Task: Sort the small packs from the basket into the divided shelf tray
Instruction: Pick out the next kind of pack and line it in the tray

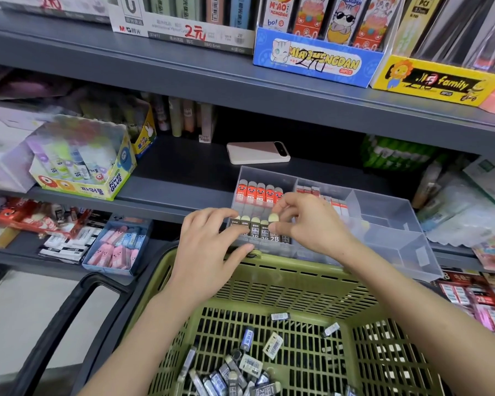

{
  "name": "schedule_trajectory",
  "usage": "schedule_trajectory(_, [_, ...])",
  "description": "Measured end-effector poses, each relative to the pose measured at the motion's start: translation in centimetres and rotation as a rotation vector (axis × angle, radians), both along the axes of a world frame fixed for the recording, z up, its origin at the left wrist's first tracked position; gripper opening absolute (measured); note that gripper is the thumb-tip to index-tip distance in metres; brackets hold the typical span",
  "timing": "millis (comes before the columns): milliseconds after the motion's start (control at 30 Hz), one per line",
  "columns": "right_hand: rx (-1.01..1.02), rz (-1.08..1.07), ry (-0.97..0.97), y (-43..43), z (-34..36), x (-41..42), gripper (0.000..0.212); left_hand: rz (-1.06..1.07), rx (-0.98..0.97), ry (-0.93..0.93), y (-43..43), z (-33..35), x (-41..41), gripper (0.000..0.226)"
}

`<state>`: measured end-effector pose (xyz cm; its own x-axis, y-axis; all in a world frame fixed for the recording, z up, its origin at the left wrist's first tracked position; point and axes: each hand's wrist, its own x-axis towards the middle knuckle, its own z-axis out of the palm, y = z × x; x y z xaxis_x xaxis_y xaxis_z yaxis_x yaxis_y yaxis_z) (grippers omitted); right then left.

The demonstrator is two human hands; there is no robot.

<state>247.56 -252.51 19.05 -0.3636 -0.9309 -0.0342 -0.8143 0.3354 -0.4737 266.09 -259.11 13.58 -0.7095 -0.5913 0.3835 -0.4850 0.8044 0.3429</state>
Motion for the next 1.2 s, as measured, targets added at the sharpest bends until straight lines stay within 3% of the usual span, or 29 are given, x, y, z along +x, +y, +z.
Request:
schedule_trajectory(100, [-0.027,0.037,0.222,-0.4,0.4,-0.1,0.022,0.0,0.007,-0.006,0.0,0.0,0.0,0.038])
schedule_trajectory(233, [-0.09,-0.048,-0.011,-0.5,-0.2,0.0,0.018,0.001,0.001,-0.016,-0.1,0.1,0.0,0.039])
schedule_trajectory(367, [-0.134,-0.09,0.038,0.2,-1.2,-0.3,0.017,-0.003,0.01,-0.019,-0.1,0.1,0.0,0.039])
schedule_trajectory(500, [-0.131,-0.034,0.266,0.1,-1.2,-1.3,0.011,-0.003,0.021,-0.021,0.1,0.2,0.0,0.039])
schedule_trajectory(667, [-0.037,0.153,0.624,0.3,-2.0,-1.2,0.029,-0.003,0.025,-0.033,0.1,0.2,0.0,0.04])
schedule_trajectory(800, [-0.022,0.201,0.677,0.7,-2.2,-1.1,0.036,-0.004,0.021,-0.034,0.0,0.1,0.0,0.04])
schedule_trajectory(933, [-0.059,0.159,0.609,1.5,-1.9,-0.6,0.031,-0.006,0.022,-0.031,0.0,0.2,0.1,0.04])
schedule_trajectory(1100, [-0.442,0.079,0.32,5.6,-1.0,1.1,0.021,-0.001,0.043,0.019,0.5,0.5,0.3,0.03])
schedule_trajectory(1200, [-0.456,0.129,0.17,10.0,-2.5,3.1,0.025,0.012,0.049,0.1,1.5,0.7,0.7,0.024])
